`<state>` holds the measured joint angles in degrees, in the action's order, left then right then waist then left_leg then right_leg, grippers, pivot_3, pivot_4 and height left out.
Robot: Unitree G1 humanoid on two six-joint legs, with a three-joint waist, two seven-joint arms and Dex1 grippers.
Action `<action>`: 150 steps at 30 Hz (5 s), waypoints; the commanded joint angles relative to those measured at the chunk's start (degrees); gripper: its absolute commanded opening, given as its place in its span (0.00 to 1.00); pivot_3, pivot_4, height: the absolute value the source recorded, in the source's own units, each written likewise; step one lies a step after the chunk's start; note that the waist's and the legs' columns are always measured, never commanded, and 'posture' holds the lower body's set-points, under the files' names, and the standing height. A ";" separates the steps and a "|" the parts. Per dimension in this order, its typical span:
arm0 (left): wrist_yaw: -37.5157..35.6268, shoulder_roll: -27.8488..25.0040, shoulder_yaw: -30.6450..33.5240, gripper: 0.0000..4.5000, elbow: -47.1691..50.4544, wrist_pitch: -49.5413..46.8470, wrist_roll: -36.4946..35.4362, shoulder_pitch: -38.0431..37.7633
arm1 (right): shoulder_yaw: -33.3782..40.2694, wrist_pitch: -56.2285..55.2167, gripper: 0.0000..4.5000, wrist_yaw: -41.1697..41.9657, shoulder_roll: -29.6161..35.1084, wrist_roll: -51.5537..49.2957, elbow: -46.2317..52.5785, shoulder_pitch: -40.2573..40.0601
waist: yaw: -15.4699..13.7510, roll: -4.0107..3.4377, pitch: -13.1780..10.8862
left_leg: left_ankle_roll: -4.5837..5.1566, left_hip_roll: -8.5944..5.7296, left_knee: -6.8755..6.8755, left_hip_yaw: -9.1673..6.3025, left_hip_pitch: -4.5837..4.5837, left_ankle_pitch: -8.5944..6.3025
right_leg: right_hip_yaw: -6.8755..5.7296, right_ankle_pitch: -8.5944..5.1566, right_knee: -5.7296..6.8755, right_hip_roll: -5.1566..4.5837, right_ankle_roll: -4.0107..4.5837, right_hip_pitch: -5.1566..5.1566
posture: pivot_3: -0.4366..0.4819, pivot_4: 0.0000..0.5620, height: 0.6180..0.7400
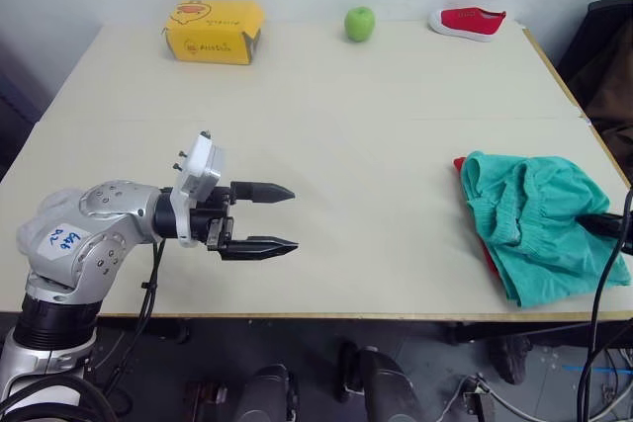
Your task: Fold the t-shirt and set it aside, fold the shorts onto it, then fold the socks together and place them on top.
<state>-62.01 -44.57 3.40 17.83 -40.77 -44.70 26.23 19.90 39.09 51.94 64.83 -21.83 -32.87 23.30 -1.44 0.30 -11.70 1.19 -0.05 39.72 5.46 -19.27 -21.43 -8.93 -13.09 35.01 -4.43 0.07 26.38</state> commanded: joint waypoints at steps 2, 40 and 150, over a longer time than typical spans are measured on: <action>1.22 -0.59 2.22 1.00 2.93 0.26 -0.44 -2.22 | 6.16 -7.44 0.53 -2.17 2.33 0.49 6.76 0.34 | 0.15 -0.01 0.00 | -0.01 0.01 -0.01 0.00 0.01 0.00 | 0.00 0.00 0.00 0.01 0.00 0.00 | 0.48 0.27 1.00; 13.83 -14.77 20.72 1.00 -40.16 28.73 31.45 -18.44 | -9.13 16.40 1.00 -0.39 -20.56 -39.60 59.12 6.56 | 0.13 0.07 0.03 | 0.47 0.01 -0.37 0.02 -0.03 -0.42 | -0.10 0.03 -0.34 -0.10 -0.02 0.12 | 0.48 0.27 1.00; 25.11 4.72 -0.63 0.35 -6.14 -13.40 15.32 -10.49 | -26.79 12.23 0.15 -11.10 -48.79 -3.23 5.24 33.52 | 0.55 0.30 0.08 | 0.07 -0.06 0.03 -0.13 0.03 0.13 | -0.06 -0.03 0.56 -0.18 0.23 0.07 | 0.48 0.27 1.00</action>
<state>-36.53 -40.44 4.50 11.26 -53.47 -29.34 16.97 -8.22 52.27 39.93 16.45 -25.09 -28.72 55.62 -0.89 0.60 -11.62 1.26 -0.11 39.74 5.34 -19.23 -21.31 -8.98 -13.13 35.56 -4.62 0.29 26.46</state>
